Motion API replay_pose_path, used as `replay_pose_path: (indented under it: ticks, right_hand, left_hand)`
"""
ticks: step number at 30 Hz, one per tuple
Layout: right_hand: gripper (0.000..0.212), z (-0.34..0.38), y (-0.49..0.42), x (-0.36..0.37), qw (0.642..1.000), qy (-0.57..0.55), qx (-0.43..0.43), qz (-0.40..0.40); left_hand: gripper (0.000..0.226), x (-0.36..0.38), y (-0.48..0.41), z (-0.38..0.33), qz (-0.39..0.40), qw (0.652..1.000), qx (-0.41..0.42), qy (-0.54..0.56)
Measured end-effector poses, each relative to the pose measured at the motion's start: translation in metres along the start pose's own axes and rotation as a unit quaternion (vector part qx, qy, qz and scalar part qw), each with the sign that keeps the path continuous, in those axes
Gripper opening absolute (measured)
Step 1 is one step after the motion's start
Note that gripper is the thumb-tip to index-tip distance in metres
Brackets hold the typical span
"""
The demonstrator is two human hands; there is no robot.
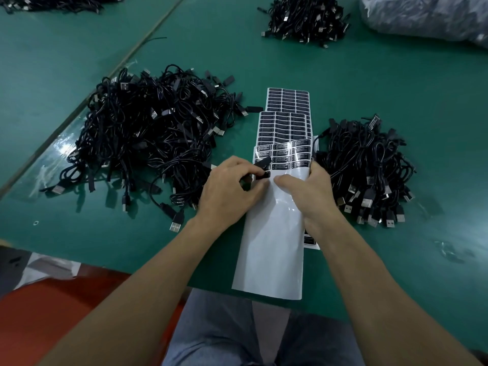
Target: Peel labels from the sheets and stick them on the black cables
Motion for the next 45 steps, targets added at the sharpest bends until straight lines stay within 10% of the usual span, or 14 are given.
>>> replay_pose_path:
  ticks: [45]
  right_hand:
    - [0.049, -0.002, 0.016, 0.002, 0.987, 0.133, -0.084, -0.018]
  left_hand:
    - [0.016, 0.001, -0.002, -0.001, -0.036, 0.997, -0.058, 0.02]
Point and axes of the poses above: each hand's wrist, its own y-axis away from the middle knuckle, its own x-axis out of the palm, z = x × y, the point moved 2 cm from there along -y, towards the middle knuckle, and after that the axes turned 8 degrees about -z, right-handed, at the moved point
